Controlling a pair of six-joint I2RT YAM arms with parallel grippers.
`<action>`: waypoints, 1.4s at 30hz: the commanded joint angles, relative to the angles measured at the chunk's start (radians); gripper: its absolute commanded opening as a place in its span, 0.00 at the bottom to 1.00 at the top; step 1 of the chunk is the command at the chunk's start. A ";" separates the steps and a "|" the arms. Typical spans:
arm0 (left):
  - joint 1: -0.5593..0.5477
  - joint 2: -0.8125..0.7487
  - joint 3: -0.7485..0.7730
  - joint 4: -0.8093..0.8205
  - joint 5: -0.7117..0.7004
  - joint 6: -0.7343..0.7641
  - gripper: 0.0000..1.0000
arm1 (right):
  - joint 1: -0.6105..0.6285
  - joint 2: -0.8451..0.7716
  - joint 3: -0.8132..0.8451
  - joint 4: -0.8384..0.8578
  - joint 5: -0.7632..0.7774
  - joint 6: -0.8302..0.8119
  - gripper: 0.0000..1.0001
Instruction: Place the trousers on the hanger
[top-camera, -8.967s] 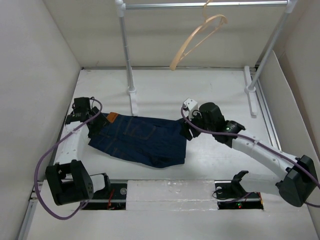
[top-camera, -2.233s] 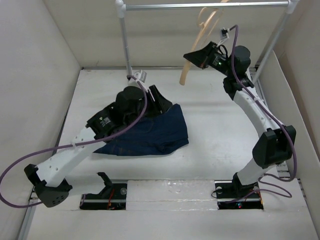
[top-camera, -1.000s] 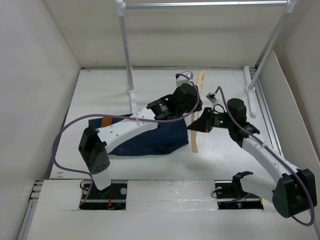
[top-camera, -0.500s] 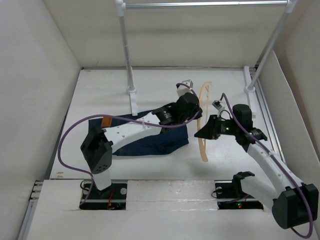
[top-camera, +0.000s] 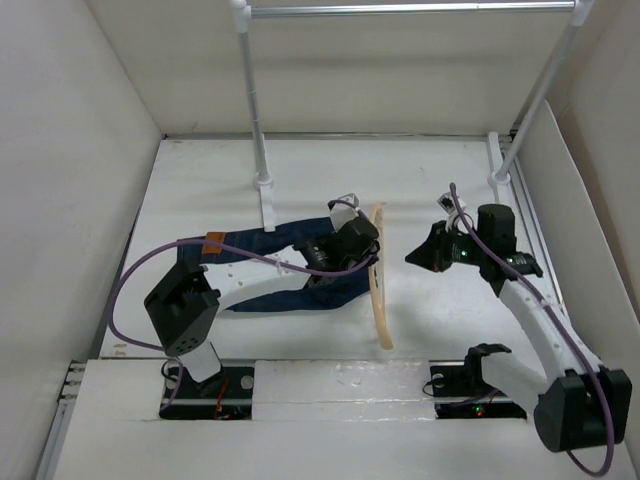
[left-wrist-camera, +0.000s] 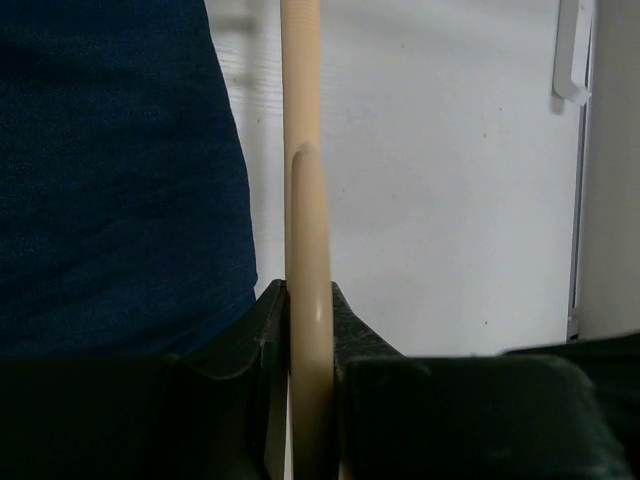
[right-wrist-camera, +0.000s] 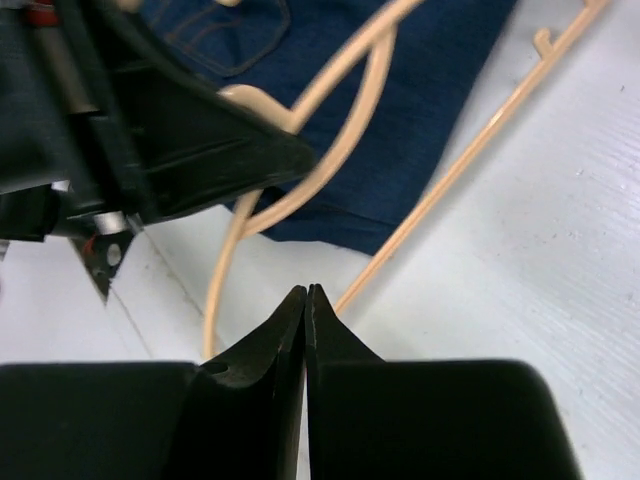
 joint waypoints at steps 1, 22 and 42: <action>-0.005 -0.048 -0.011 0.116 -0.069 -0.025 0.00 | 0.006 0.106 -0.065 0.231 0.020 0.028 0.09; 0.085 0.191 0.078 0.164 -0.091 -0.025 0.00 | 0.141 0.787 0.195 0.600 0.126 0.054 0.51; 0.124 0.188 0.033 0.162 -0.060 0.004 0.00 | 0.206 0.930 0.111 0.750 0.006 0.189 0.24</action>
